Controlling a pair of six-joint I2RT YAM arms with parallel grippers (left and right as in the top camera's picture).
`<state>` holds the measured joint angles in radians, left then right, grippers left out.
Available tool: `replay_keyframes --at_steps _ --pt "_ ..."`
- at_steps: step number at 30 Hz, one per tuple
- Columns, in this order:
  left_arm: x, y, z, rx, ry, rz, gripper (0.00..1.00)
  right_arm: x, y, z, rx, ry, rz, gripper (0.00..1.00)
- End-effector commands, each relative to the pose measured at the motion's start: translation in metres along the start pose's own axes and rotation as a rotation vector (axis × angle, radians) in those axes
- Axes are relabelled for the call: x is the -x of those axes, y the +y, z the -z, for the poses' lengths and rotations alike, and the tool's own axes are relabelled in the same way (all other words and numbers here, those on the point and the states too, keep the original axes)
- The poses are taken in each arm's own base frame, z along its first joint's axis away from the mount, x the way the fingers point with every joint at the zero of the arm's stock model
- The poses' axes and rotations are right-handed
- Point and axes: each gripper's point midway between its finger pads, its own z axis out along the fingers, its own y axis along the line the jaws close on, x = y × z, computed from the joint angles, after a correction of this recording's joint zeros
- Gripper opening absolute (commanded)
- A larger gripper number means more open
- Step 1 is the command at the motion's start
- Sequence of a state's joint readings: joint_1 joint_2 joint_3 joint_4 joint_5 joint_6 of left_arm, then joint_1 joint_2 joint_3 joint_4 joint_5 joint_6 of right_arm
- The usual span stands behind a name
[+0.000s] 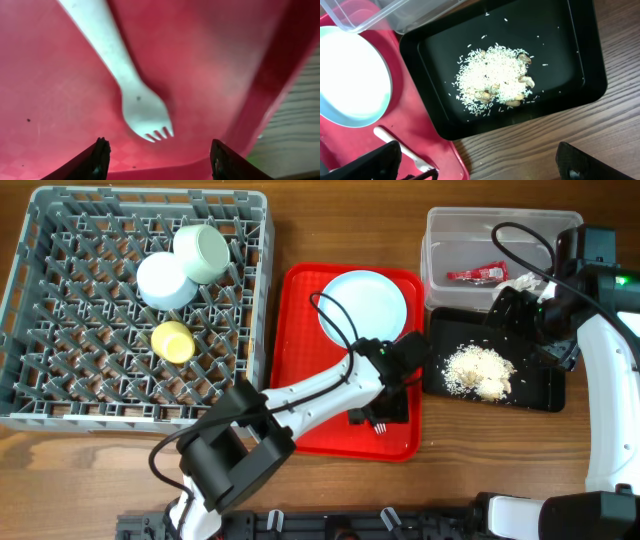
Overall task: Sort waste into correct bins and load items into the dishwasher rack
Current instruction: 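Grasp the white fork with the left gripper and lift it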
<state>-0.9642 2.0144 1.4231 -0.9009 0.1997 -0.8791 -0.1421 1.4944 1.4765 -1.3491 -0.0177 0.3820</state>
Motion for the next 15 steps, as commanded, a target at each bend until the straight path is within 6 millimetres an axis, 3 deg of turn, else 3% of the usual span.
replay_keyframes --at_steps 1,15 --pt "0.0 0.007 0.0 0.013 -0.023 0.049 0.64 0.002 -0.003 0.003 -0.012 -0.017 0.012 1.0" --pt "0.014 0.017 -0.008 0.054 -0.101 0.047 0.6 0.002 -0.003 0.003 -0.013 -0.016 0.012 1.0"
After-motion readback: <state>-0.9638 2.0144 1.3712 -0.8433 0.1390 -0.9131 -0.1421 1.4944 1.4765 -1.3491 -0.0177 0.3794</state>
